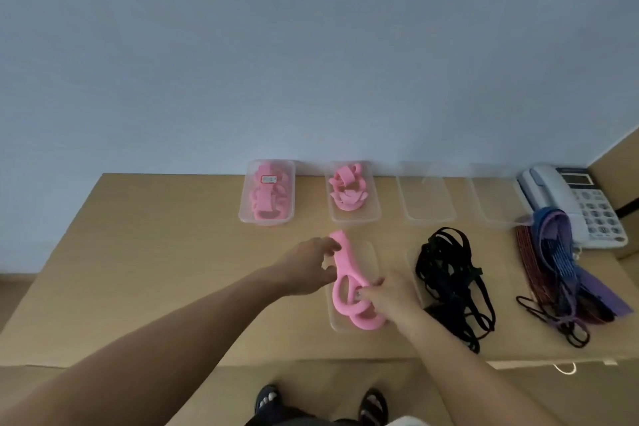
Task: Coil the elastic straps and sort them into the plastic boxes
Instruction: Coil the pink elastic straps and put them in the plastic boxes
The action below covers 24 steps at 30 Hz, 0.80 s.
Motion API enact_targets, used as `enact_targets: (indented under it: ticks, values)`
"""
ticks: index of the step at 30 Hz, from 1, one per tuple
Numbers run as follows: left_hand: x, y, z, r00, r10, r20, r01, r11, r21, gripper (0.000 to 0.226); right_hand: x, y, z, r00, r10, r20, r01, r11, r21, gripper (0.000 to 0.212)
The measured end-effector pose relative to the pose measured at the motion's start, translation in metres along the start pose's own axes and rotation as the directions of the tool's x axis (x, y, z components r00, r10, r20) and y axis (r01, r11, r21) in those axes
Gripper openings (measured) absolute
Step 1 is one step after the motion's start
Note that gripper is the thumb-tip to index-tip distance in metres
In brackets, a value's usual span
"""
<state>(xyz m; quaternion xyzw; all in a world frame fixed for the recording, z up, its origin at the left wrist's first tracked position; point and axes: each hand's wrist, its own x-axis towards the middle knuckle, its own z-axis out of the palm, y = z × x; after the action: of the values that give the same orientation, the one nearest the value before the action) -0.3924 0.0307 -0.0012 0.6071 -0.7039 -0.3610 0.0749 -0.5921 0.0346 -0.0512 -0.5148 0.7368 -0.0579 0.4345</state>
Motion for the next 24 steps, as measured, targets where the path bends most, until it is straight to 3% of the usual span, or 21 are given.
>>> enact_targets:
  ticks: [3,7,9,11,12,14,17,20,24]
  values:
    - [-0.002,0.004,-0.004,0.999,0.03,0.04,-0.029,0.999,-0.035,0.068,0.0,-0.016,-0.024,0.998,-0.039,0.046,0.025,0.959,0.282,0.01]
    - [-0.006,0.014,-0.011,0.993,0.067,0.097,-0.061,0.996,-0.064,0.079,-0.008,-0.04,-0.056,0.985,-0.152,0.08,0.08,0.818,0.569,0.005]
    - [-0.007,0.024,-0.016,0.996,0.087,0.036,-0.084,0.992,-0.092,0.069,-0.012,-0.052,-0.071,0.978,-0.171,0.124,0.033,0.705,0.709,0.007]
    - [-0.007,0.038,-0.024,0.987,0.134,-0.091,-0.145,0.98,-0.133,0.046,-0.019,-0.065,-0.085,0.969,-0.194,0.153,-0.007,0.599,0.801,0.01]
    - [-0.007,0.046,-0.029,0.972,0.163,-0.167,-0.187,0.972,-0.14,0.033,-0.024,-0.071,-0.092,0.966,-0.217,0.141,0.015,0.591,0.807,0.01]
    - [-0.009,0.061,-0.041,0.941,0.186,-0.284,-0.237,0.959,-0.154,0.02,-0.035,-0.08,-0.107,0.958,-0.282,0.054,0.158,0.675,0.72,0.011]
    - [-0.014,0.083,-0.065,0.928,0.173,-0.331,-0.258,0.938,-0.234,0.02,-0.054,-0.094,-0.128,0.889,-0.435,-0.145,0.453,0.788,0.416,0.031]
    - [-0.021,0.104,-0.089,0.914,0.177,-0.364,-0.303,0.895,-0.326,0.021,-0.072,-0.11,-0.148,0.744,-0.597,-0.3,0.664,0.713,0.225,0.036]
    - [-0.028,0.127,-0.114,0.908,0.183,-0.377,-0.341,0.845,-0.412,0.02,-0.087,-0.125,-0.167,0.611,-0.717,-0.336,0.791,0.544,0.28,0.02]
